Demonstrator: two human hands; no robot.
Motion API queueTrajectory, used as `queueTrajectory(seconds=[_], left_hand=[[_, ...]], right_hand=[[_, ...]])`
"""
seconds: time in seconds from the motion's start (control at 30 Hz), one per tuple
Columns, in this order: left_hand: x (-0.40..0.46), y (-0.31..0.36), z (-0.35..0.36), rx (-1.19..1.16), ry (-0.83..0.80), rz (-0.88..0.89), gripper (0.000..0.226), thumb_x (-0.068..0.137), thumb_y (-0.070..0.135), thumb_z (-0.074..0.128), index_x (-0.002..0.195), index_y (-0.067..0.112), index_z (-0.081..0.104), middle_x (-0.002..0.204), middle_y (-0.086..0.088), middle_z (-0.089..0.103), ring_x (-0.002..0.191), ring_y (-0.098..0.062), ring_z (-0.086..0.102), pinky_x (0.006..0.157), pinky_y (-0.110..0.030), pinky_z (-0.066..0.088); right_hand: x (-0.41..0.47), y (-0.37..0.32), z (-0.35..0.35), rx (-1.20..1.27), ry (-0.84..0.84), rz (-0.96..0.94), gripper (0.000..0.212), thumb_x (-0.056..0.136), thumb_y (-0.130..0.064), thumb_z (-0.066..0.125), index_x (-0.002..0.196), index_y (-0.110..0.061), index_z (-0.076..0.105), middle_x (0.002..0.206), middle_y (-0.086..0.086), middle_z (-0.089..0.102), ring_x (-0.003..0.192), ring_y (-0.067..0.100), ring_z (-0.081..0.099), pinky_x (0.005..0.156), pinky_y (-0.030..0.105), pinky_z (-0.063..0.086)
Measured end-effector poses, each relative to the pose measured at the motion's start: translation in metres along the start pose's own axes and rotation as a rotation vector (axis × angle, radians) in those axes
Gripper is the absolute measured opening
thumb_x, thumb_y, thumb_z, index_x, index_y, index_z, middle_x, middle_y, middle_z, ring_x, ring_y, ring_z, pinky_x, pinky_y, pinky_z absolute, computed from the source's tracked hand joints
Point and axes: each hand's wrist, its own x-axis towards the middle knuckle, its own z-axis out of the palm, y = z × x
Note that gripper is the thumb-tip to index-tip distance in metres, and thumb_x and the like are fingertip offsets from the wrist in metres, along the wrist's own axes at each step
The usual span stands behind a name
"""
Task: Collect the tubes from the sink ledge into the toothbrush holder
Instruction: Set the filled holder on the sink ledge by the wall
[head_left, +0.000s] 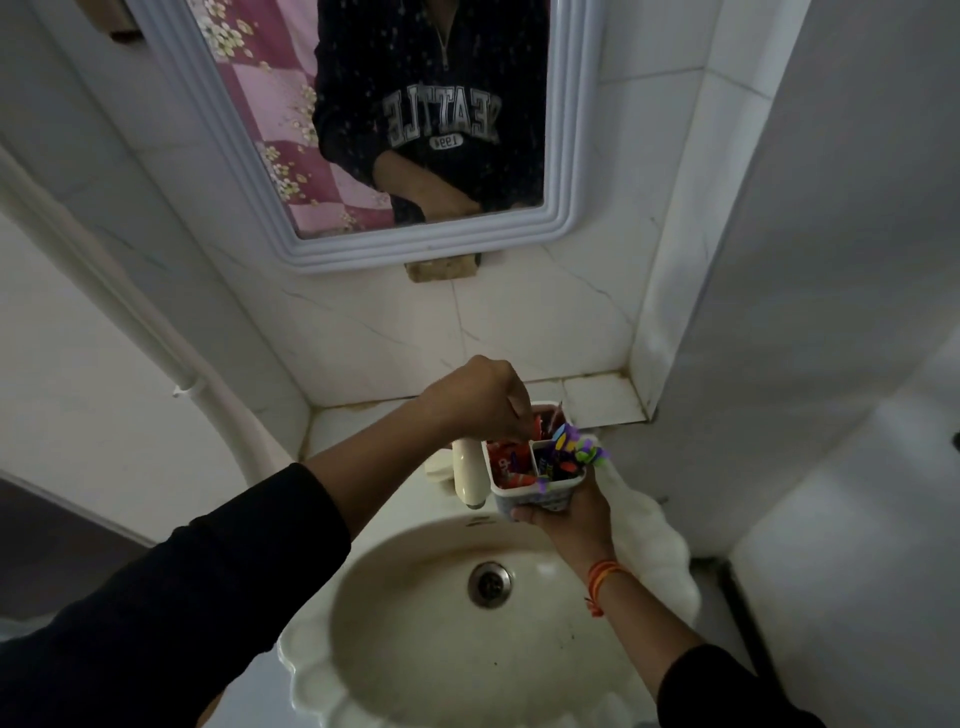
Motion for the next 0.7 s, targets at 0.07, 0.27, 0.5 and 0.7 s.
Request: queueTrajectory(seconds=[0.07,0.27,0.5,0.7], left_hand=[[0.003,-0.005,-0.010,-0.180,0.060,-0.038,0.016,0.086,0.025,0.075,0.098,0.018,0.084,0.095,0.006,0.081,0.087,-0.007,0.075,0.087,-0.027,0.061],[0.045,-0.025,-0.008,-0.222,-0.125,-0.362,0.038,0.101,0.030,0.054,0.115,0.000,0.074,0.111,-0.013,0.078,0.100,-0.026,0.076,0.099,-0.041,0.058],[0.073,-0.023,0.008,-0.059,-0.301,-0.381,0.031,0.099,0.030,0.056,0.099,0.001,0.067,0.094,-0.014,0.077,0.075,-0.025,0.073,0.069,-0.031,0.059],[0.092,-0.013,-0.006,-0.267,-0.122,-0.377,0.028,0.095,0.032,0.062,0.089,0.007,0.072,0.070,-0.004,0.074,0.059,-0.012,0.071,0.069,-0.030,0.062]], right_hand=[[0.000,0.000,-0.001,0.005,-0.006,-0.001,0.080,0.053,-0.010,0.098,0.108,-0.044,0.051,0.106,-0.024,0.065,0.095,-0.022,0.057,0.075,-0.002,0.045],[-0.007,0.005,0.002,-0.007,0.016,-0.035,0.084,0.057,-0.019,0.097,0.123,-0.041,0.051,0.119,-0.017,0.066,0.111,-0.007,0.058,0.082,0.003,0.049],[-0.002,0.013,0.003,-0.024,0.056,-0.011,0.073,0.057,-0.015,0.096,0.110,-0.048,0.058,0.106,-0.031,0.070,0.103,-0.012,0.064,0.086,0.021,0.058],[0.022,-0.005,-0.018,0.014,0.176,-0.026,0.059,0.061,-0.019,0.094,0.109,-0.038,0.065,0.096,-0.025,0.074,0.095,-0.015,0.064,0.079,0.012,0.052]])
